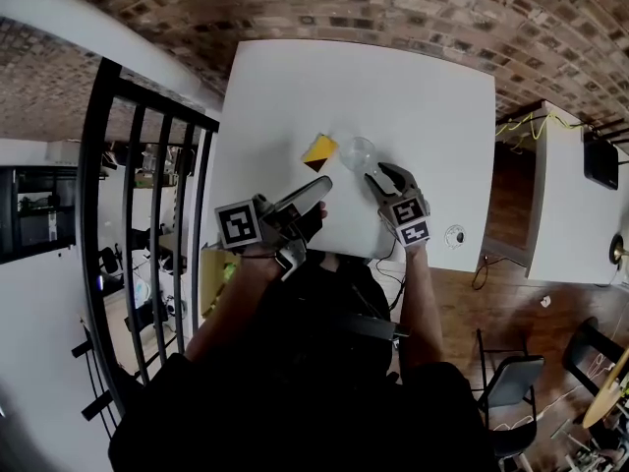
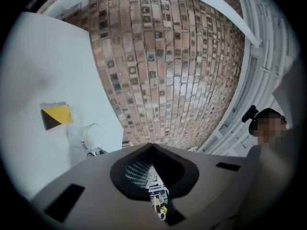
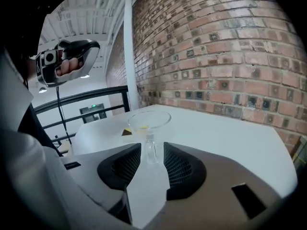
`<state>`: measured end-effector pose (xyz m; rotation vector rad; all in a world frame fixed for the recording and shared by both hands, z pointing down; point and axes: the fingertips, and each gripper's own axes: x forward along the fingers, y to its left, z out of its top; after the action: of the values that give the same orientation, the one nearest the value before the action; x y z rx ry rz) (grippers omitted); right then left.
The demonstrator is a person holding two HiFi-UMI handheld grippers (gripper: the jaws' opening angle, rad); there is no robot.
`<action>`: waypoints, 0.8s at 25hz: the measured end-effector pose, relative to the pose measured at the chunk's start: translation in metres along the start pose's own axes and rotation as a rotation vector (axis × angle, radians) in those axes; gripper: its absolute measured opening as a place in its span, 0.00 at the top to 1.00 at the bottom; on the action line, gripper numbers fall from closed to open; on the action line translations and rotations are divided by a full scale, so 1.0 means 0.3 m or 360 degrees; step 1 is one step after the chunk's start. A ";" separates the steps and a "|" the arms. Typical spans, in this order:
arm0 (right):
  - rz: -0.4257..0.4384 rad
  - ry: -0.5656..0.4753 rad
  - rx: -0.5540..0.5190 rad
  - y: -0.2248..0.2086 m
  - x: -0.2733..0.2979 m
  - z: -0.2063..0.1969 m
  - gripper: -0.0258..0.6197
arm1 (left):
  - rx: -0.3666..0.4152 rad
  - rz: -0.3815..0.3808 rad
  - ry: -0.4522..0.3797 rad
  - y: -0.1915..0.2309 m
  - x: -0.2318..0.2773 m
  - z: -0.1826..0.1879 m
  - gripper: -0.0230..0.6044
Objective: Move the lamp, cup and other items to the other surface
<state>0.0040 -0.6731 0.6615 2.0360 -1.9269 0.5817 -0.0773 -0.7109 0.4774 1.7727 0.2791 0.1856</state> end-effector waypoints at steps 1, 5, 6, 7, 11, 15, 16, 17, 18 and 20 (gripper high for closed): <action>0.0005 0.0009 -0.0039 0.003 0.007 -0.002 0.70 | 0.0004 0.0005 -0.0005 0.000 -0.003 0.002 0.96; 0.0008 0.0044 -0.0199 0.014 0.028 -0.002 0.77 | 0.0003 0.0023 -0.0027 -0.001 -0.015 0.015 0.96; 0.0002 0.0048 -0.0226 0.015 0.029 0.000 0.82 | 0.0003 0.0024 -0.0031 -0.002 -0.017 0.017 0.96; -0.0006 0.0051 -0.0247 0.015 0.030 0.002 0.86 | 0.0002 0.0024 -0.0034 -0.002 -0.019 0.019 0.96; -0.0027 0.0055 -0.0249 0.020 0.029 0.004 0.87 | 0.0004 0.0013 -0.0028 -0.008 -0.015 0.020 0.96; -0.0042 0.0039 -0.0137 0.030 0.014 0.013 0.88 | 0.0009 -0.0009 -0.0014 -0.023 -0.007 0.017 0.96; -0.0046 0.0029 -0.0097 0.031 0.009 0.017 0.88 | 0.0009 -0.0015 -0.0011 -0.027 -0.006 0.016 0.96; -0.0049 0.0021 -0.0051 0.033 0.002 0.021 0.88 | 0.0008 -0.0020 -0.0008 -0.031 -0.005 0.014 0.96; -0.0052 0.0013 0.0003 0.033 -0.004 0.024 0.88 | 0.0006 -0.0025 -0.0005 -0.033 -0.005 0.012 0.96; -0.0055 -0.0012 0.0155 0.032 -0.017 0.024 0.88 | 0.0003 -0.0035 0.0002 -0.035 -0.009 0.011 0.96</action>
<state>-0.0050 -0.6726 0.6521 2.1289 -1.8983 0.6725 -0.0799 -0.7125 0.4665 1.7710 0.2998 0.1706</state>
